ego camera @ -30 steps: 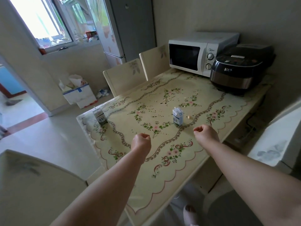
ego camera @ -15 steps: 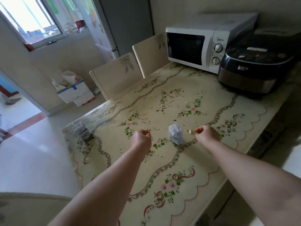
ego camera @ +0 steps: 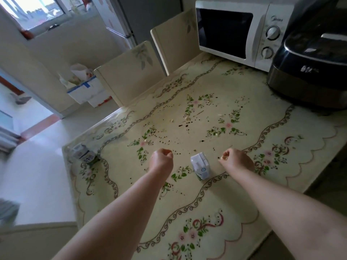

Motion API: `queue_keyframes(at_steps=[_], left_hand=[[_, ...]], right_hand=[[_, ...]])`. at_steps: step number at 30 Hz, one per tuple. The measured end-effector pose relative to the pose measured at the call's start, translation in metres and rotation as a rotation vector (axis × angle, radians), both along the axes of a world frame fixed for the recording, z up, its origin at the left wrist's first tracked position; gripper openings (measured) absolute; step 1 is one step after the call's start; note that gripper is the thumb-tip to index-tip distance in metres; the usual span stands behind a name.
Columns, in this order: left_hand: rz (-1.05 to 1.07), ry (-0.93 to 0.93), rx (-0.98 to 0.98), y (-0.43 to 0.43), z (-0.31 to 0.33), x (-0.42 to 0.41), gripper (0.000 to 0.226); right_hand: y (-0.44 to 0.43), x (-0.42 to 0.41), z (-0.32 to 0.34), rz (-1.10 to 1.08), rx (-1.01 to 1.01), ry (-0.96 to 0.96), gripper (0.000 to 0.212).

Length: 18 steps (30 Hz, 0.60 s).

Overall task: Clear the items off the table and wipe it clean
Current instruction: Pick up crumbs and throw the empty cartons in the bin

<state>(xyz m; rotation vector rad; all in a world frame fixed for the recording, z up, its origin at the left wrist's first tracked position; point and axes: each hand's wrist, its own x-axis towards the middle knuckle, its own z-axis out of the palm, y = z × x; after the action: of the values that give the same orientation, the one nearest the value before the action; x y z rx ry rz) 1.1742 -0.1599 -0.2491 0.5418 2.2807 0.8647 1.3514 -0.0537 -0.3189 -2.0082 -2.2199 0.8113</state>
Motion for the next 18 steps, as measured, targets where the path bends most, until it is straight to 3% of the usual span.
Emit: queue_keyframes(at_steps=[8,13,18], left_hand=[[-0.004,-0.014,0.011,0.024,0.000,0.007,0.025],[0.009,-0.025,0.026,0.029,0.001,0.006,0.025],[0.019,-0.003,0.041,0.032,0.002,-0.001,0.025]], right_hand=[[0.010,0.000,-0.001,0.058,0.041,-0.078,0.019],[0.012,-0.003,0.003,0.084,0.020,-0.063,0.009],[0.020,-0.009,0.011,0.008,-0.010,0.154,0.006]])
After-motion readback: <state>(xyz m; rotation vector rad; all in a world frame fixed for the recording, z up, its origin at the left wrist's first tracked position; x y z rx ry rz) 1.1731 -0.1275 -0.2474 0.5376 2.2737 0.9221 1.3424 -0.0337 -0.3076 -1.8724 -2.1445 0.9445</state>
